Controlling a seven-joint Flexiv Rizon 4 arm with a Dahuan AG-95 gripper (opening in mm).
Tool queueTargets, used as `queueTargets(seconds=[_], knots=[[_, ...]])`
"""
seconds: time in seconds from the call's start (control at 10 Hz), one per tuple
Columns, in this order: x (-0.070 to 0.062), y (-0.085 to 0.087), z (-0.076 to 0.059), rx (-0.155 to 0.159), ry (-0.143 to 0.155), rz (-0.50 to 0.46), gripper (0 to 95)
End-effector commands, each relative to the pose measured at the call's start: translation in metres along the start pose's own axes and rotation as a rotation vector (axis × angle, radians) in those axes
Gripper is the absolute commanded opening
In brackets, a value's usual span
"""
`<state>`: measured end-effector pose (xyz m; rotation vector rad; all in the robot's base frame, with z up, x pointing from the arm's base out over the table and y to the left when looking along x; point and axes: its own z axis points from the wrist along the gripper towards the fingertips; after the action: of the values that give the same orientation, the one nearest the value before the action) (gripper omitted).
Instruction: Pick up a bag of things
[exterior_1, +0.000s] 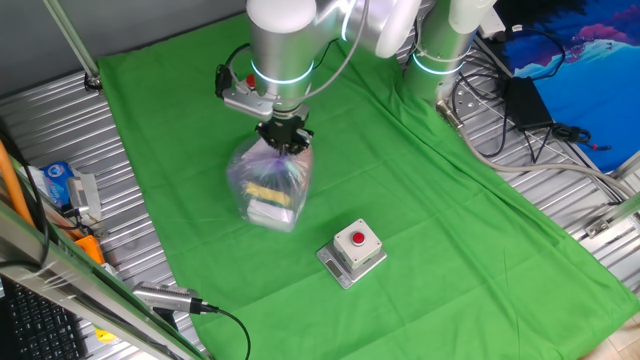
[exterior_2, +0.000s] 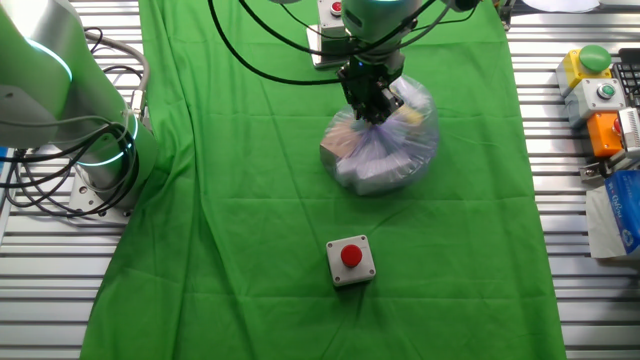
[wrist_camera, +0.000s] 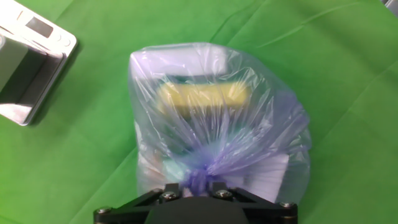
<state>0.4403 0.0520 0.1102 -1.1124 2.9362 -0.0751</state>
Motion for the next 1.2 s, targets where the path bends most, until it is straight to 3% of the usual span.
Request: queueTargets(seconds=[0.1, 0.6, 1.2], knots=[[0.000, 0.000, 0.000, -0.006, 0.007, 0.004, 0.0], [-0.001, -0.001, -0.007, -0.020, 0.015, 0.019, 0.0], [-0.001, 0.000, -0.039, -0.057, 0.019, 0.048, 0.0]])
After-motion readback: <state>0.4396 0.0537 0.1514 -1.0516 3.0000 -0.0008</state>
